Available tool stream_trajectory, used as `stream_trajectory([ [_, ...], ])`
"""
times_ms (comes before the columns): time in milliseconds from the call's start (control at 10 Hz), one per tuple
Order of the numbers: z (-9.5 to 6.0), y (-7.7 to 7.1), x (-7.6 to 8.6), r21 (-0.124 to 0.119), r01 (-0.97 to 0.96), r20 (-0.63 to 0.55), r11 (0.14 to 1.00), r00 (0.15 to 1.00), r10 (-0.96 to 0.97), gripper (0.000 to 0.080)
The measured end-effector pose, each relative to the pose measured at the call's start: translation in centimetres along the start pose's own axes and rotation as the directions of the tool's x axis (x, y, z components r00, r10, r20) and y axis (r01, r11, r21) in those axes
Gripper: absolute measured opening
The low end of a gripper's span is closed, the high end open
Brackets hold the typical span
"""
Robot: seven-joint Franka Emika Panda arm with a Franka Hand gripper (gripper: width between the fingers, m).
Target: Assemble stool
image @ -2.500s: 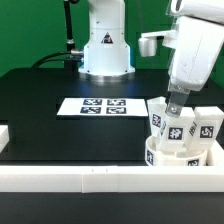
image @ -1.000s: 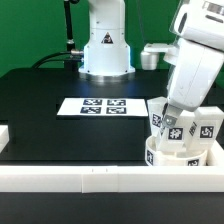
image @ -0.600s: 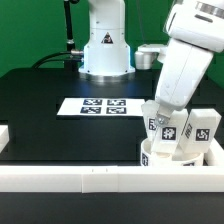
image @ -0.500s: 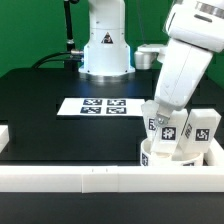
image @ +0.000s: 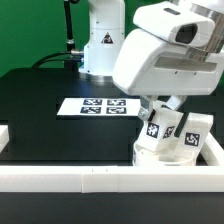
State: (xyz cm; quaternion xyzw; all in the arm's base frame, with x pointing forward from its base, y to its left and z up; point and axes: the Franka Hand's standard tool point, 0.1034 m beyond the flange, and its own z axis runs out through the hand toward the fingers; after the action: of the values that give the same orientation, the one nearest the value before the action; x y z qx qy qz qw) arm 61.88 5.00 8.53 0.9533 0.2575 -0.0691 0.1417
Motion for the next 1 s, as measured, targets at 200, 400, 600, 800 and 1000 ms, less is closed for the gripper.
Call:
stream_trajectory([
  [200, -0.2, 0.0, 0.1, 0.0, -0.186, -0.003, 0.983, 0.983, 0.186, 0.034],
  [400, 0.1, 0.3, -0.3, 0.056, -0.407, 0.016, 0.911, 0.913, 0.407, 0.034],
  [600, 0.6, 0.9, -0.6, 0.139, -0.628, 0.056, 0.766, 0.777, 0.627, 0.034],
  [800, 0.8, 1.2, -0.4, 0.164, -0.733, 0.038, 0.66, 0.673, 0.739, 0.034],
  [1000, 0.8, 1.1, -0.3, 0.154, -0.854, 0.07, 0.496, 0.51, 0.857, 0.034],
])
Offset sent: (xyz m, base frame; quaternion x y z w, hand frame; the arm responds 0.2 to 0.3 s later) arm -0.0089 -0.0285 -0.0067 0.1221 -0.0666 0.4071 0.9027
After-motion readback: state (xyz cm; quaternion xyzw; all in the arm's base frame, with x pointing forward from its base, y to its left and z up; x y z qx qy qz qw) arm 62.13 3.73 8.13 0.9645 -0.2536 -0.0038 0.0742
